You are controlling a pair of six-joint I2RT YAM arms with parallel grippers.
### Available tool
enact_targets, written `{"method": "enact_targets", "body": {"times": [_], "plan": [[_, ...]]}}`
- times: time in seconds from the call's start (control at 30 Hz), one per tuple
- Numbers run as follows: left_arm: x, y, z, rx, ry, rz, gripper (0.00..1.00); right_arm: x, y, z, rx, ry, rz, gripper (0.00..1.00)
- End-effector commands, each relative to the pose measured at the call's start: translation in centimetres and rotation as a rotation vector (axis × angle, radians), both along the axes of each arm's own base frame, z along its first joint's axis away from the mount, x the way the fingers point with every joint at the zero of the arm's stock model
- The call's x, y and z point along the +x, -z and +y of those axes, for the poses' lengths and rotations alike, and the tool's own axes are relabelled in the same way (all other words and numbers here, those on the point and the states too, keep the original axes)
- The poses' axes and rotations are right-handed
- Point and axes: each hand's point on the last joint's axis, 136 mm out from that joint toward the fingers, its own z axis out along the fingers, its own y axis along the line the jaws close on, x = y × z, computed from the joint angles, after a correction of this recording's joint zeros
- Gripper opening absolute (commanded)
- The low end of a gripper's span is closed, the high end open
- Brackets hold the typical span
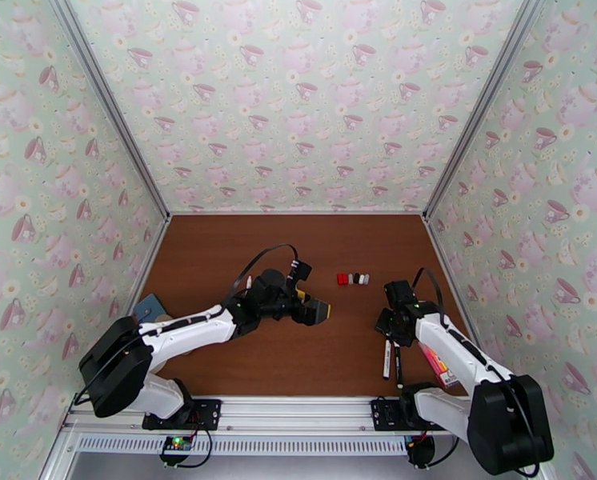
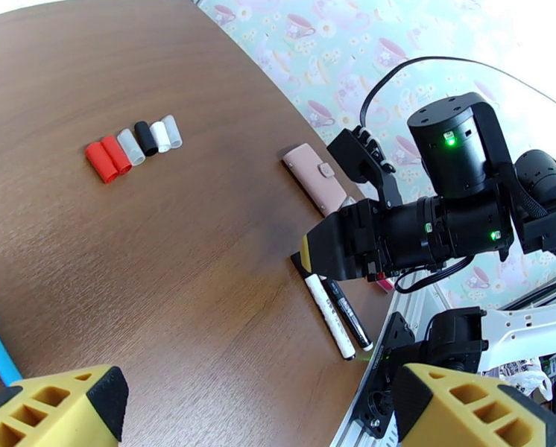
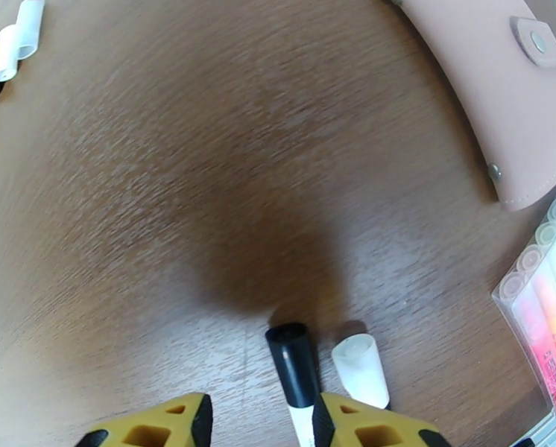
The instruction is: Open the pen caps
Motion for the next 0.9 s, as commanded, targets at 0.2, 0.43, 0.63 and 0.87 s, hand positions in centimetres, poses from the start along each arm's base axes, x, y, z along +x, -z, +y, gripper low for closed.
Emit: {"method": "enact_targets", "body": {"times": [0.2,0.43,0.63,0.87], "plan": [[0.1,-0.8,0.4,-0.018,-0.003,-0.037,1.00,0.5,0.9,0.2,-0.006,-0.018,0.015,0.37],[0.2,-0.5,0.5,-0.008,-0.010,-0.028,1.00,0.4,1.6,0.2,-0.012,-0.024,0.040,0.36],[0.1,-0.3,0.2,0.005,0.001,-0.023,1.00,0.5,2.2,0.4,0.000,-0.028,0.047,0.36],[0.2,0.2,0.3,0.014,-0.008,-0.019,1.00,0.6,2.5,0.9,0.026,-0.041,0.042,0.35]]}}
